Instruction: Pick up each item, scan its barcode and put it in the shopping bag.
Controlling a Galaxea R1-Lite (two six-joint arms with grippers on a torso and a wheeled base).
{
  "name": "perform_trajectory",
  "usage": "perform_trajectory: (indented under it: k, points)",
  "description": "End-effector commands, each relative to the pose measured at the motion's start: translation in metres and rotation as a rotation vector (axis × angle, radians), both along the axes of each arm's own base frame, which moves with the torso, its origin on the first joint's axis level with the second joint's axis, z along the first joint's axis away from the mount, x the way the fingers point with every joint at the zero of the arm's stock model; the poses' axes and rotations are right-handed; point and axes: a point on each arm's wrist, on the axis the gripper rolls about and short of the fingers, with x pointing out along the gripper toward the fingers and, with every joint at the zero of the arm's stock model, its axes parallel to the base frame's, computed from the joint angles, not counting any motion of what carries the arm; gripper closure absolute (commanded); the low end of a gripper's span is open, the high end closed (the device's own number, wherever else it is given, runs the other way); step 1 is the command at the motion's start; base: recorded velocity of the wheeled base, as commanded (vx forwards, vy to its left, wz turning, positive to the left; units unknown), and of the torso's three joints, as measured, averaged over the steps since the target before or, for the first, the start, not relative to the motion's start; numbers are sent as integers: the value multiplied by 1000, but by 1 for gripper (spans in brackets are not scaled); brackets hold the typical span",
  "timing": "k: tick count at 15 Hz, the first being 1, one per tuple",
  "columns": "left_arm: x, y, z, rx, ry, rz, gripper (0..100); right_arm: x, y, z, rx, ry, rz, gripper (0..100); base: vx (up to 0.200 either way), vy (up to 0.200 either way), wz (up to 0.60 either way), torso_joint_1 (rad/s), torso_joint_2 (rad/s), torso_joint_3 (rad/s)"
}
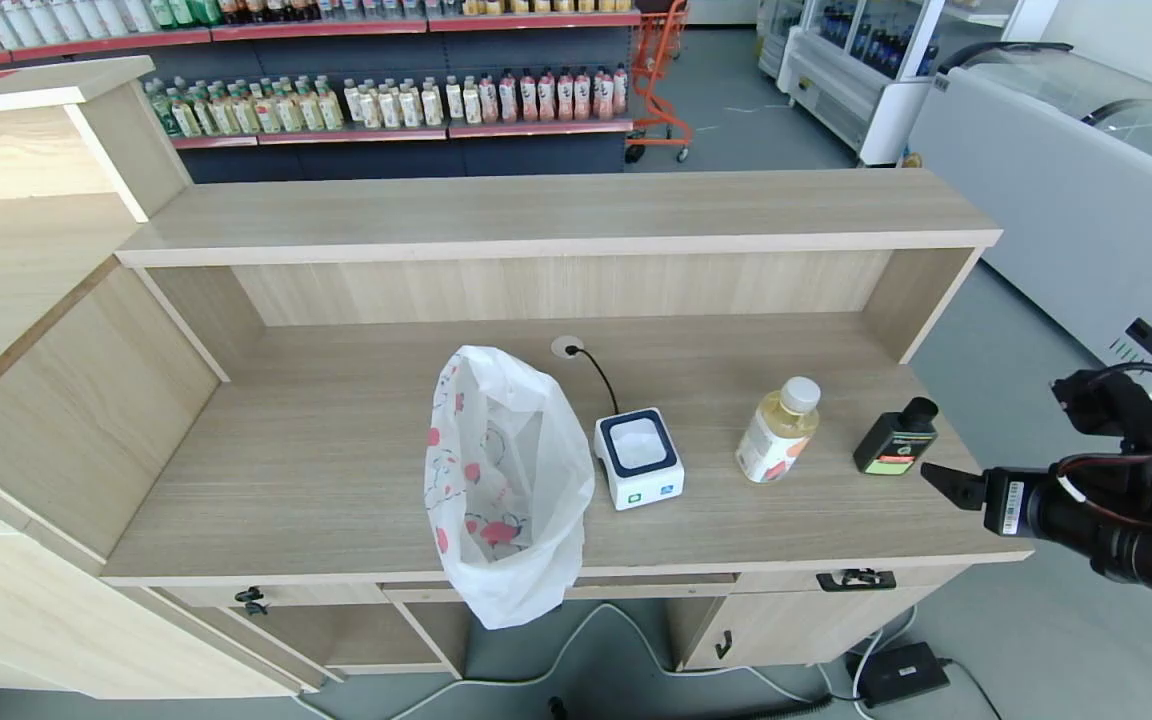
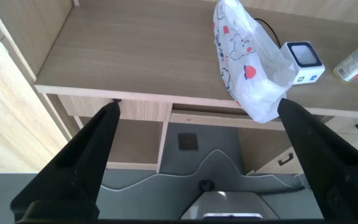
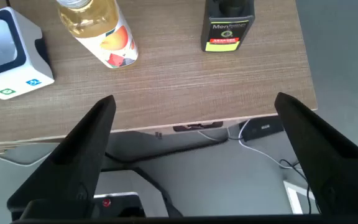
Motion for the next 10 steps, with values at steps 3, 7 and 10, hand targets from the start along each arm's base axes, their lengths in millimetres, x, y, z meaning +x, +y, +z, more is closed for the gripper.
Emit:
perform_trajectory:
  k: [3, 7, 10]
  points:
    - [0, 0, 0, 0, 0, 0, 0, 33, 5, -46, -44, 47, 36, 0, 0, 0, 0, 0, 0, 0]
    - [0, 0, 0, 0, 0, 0, 0, 58, 18, -69, -90, -53, 89, 0, 0, 0, 0, 0, 0, 0]
    - [0, 0, 0, 0, 0, 0, 0, 74, 33, -75, -81, -99, 130, 0, 0, 0, 0, 0, 0, 0]
